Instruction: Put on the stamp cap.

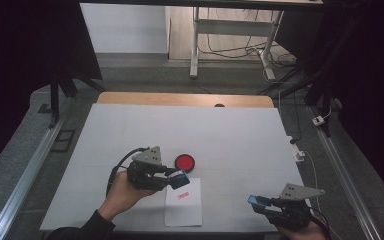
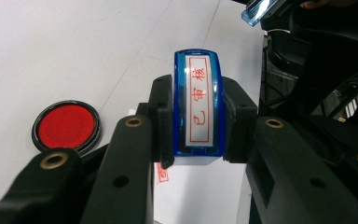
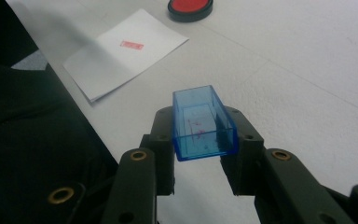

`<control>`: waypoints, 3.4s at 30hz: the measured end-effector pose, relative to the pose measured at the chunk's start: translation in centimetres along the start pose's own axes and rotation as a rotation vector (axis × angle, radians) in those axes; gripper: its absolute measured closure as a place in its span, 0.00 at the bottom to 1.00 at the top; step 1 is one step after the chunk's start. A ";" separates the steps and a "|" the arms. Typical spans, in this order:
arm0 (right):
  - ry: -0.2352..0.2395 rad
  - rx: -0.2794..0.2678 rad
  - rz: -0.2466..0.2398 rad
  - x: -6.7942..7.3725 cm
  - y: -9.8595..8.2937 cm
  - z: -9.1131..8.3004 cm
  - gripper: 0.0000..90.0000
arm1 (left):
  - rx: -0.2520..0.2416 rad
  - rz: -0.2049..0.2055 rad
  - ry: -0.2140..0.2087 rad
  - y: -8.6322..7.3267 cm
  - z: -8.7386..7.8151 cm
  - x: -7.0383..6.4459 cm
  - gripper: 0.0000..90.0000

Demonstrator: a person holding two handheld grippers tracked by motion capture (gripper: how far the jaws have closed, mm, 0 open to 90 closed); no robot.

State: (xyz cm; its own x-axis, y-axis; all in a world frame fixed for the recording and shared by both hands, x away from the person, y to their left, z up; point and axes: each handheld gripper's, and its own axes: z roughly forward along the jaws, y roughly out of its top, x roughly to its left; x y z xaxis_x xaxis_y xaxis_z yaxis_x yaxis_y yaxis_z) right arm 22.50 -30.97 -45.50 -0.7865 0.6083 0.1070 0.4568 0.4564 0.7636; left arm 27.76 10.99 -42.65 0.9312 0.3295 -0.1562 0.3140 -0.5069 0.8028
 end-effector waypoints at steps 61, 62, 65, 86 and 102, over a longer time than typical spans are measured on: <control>0.200 -0.057 -0.183 2.7 4.3 4.4 0.76 | -0.023 0.041 -0.004 0.2 -0.9 0.1 0.77; 0.202 -0.054 -0.187 2.7 4.4 4.6 0.76 | -0.023 0.046 -0.004 0.2 -0.9 0.1 0.77; 0.235 -0.049 -0.196 2.7 4.7 5.3 0.76 | -0.027 0.055 -0.014 0.2 -0.9 0.1 0.77; 0.343 -0.046 -0.234 3.0 7.1 9.4 0.76 | -0.025 0.102 -0.032 0.2 -0.7 0.0 0.77; 0.468 -0.057 -0.261 3.4 8.4 12.9 0.76 | -0.017 0.135 -0.054 0.1 -0.2 -0.2 0.77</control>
State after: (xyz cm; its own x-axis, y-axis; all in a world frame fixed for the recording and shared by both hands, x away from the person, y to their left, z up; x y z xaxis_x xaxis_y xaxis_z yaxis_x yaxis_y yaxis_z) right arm 29.05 -16.73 -46.95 -0.9779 0.1191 0.1717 0.2086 0.5096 0.8348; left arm 27.55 11.03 -42.39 0.9735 0.2156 -0.0767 0.1826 -0.5300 0.8281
